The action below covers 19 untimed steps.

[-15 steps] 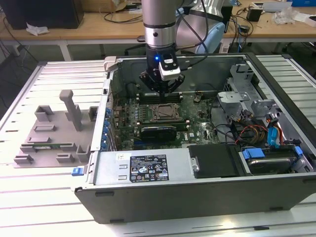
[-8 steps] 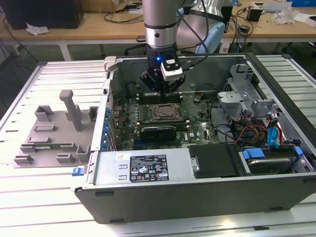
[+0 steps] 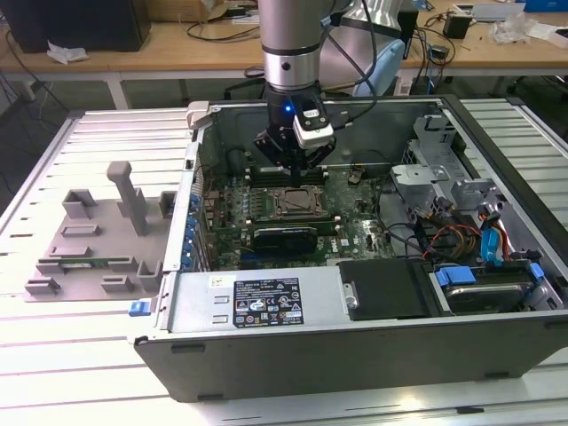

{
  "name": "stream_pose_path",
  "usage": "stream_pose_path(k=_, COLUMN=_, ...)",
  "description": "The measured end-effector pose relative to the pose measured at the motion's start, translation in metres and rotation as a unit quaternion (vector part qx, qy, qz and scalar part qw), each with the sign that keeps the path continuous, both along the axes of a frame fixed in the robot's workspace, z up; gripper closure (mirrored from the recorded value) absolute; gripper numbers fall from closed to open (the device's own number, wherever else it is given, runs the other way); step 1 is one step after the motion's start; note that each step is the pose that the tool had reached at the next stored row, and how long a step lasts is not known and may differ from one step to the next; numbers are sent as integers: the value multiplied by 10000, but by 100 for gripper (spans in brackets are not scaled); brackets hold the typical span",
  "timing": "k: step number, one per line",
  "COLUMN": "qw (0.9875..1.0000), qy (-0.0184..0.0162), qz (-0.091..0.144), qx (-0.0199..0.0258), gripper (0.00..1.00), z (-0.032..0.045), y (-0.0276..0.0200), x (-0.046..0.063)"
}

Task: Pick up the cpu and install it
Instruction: 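Install the first cpu locking lever, then install the second cpu locking lever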

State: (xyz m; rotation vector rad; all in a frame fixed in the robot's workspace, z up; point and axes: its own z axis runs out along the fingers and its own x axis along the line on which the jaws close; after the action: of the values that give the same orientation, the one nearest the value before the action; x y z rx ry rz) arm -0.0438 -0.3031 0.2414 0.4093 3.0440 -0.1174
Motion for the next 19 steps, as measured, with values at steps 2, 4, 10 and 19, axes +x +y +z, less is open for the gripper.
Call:
stream_pose_path(k=2, qw=10000, qy=0, qz=4, qx=0, gripper=89, z=0, y=0, x=0)
stream_pose_path(k=4, qw=10000, qy=0, qz=4, qx=0, gripper=89, z=0, y=0, x=0)
stream_pose_path(k=10, qw=10000, qy=0, qz=7, qx=0, gripper=89, z=0, y=0, x=0)
stream_pose_path(k=19, qw=10000, qy=0, qz=7, qx=33, gripper=89, z=0, y=-221, x=-1)
